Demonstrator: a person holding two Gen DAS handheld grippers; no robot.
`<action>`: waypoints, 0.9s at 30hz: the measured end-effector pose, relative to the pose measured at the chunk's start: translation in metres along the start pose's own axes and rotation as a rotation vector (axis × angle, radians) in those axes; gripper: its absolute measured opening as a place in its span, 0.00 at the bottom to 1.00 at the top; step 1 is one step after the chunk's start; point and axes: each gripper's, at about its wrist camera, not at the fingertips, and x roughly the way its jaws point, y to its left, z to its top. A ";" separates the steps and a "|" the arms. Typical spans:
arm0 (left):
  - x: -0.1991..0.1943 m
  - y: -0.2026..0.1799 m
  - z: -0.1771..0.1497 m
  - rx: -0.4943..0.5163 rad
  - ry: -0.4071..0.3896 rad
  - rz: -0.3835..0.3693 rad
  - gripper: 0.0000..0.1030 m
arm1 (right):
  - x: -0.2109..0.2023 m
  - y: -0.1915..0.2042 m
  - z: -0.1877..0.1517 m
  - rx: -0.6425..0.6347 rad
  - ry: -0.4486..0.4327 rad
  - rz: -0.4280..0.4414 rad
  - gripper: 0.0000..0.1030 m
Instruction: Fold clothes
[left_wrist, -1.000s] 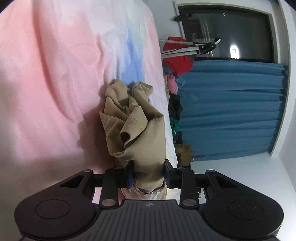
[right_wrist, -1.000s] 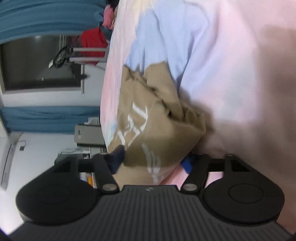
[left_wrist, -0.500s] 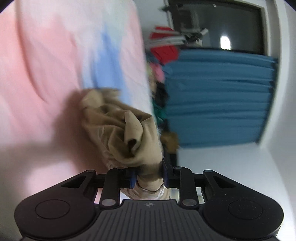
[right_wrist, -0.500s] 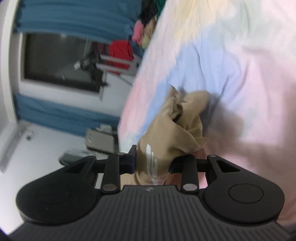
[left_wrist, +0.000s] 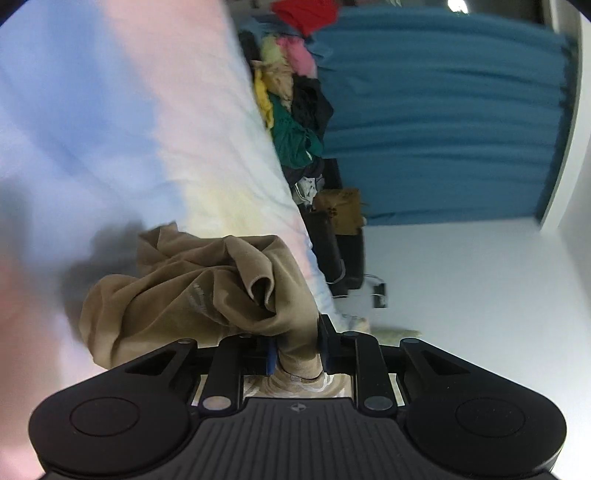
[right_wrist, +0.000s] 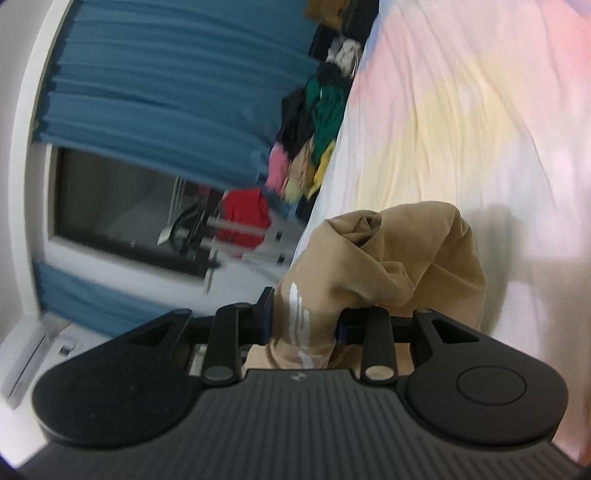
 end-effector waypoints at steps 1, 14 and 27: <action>0.021 -0.010 0.006 0.041 -0.002 0.004 0.22 | 0.010 0.002 0.015 -0.018 -0.018 -0.011 0.33; 0.212 -0.046 0.050 0.373 0.013 0.053 0.20 | 0.112 -0.030 0.136 -0.138 -0.177 -0.125 0.33; 0.183 0.094 -0.012 0.558 0.059 0.152 0.27 | 0.098 -0.167 0.057 -0.014 -0.126 -0.194 0.33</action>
